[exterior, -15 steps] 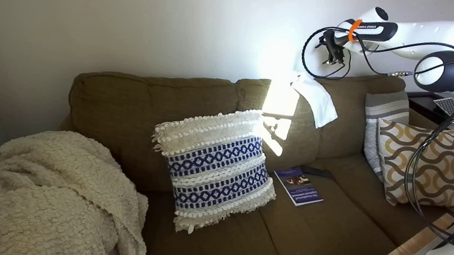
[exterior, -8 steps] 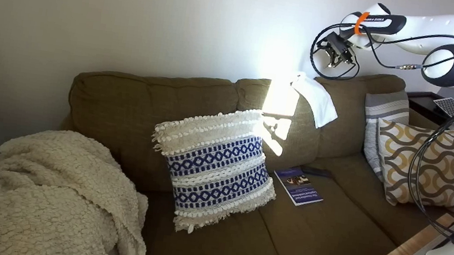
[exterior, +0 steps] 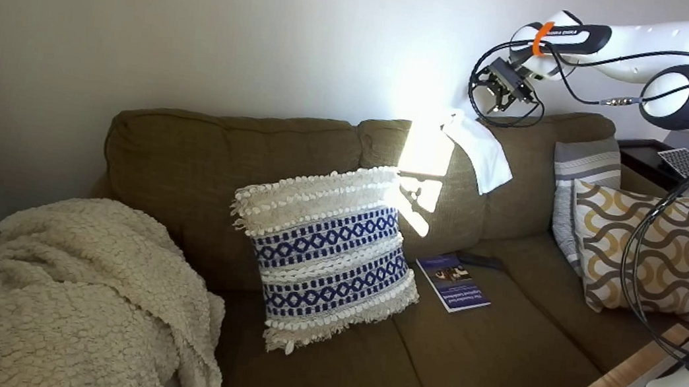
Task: Hang the white towel on the backrest of the sofa
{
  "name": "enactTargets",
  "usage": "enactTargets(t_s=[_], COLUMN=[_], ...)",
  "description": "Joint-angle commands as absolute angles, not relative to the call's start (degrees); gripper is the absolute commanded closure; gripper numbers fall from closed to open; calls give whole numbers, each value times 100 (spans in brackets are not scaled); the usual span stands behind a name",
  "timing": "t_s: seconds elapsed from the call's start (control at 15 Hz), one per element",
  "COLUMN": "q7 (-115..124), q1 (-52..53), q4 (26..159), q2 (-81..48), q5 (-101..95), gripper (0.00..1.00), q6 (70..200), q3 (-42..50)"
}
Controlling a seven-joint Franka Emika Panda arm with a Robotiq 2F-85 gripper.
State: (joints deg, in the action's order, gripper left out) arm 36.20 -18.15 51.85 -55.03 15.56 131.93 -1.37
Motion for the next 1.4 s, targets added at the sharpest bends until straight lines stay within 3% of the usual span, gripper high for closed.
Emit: enactTargets(t_s=[0.0, 0.47, 1.0, 1.33], q7=[4341, 5538, 5979, 6071], q1=[-1534, -1031, -963, -975], q4=[5152, 4608, 4028, 3871], q2=[-5547, -6074, -6841, -6918], q5=[1433, 1194, 1284, 1334], gripper=[0, 0, 0, 0], q6=[12883, 12875, 14500, 14278], q3=[71, 475, 564, 422])
